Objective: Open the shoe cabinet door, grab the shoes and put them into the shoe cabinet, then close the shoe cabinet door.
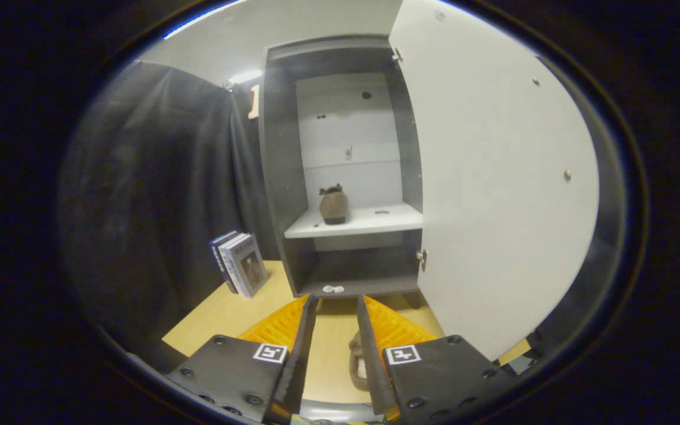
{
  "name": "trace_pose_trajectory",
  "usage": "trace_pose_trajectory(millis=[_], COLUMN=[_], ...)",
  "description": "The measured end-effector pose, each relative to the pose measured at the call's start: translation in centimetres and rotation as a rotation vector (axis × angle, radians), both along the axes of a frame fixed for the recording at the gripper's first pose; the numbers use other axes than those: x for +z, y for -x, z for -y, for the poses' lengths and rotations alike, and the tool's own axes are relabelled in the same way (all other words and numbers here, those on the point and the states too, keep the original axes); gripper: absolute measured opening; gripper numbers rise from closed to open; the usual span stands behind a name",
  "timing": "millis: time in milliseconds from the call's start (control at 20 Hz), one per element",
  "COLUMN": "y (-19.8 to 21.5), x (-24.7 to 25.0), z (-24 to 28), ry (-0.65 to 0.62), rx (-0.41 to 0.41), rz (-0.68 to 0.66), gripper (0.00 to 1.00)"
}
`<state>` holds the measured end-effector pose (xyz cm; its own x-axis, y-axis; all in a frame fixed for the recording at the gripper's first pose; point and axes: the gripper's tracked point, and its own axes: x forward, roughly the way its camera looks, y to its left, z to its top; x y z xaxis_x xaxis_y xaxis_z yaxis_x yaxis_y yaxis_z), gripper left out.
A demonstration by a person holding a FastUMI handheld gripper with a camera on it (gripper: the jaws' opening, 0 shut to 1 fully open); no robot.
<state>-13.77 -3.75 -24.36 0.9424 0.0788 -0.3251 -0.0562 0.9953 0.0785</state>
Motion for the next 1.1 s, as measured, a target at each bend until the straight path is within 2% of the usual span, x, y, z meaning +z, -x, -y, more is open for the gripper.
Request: trace_pose_trajectory(millis=[250, 500, 750, 1100], y=[-1.5, -3.6, -3.7, -2.7], x=[-11.6, -19.2, -24.4, -28.0], z=[-0.4, -1.2, -0.6, 0.0], ry=[0.018, 0.035, 0.076, 0.149], rx=[-0.048, -0.044, -0.049, -0.042], rz=[-0.177, -0.257, -0.358, -0.498], gripper=[0.43, 0.42, 0.42, 0.37])
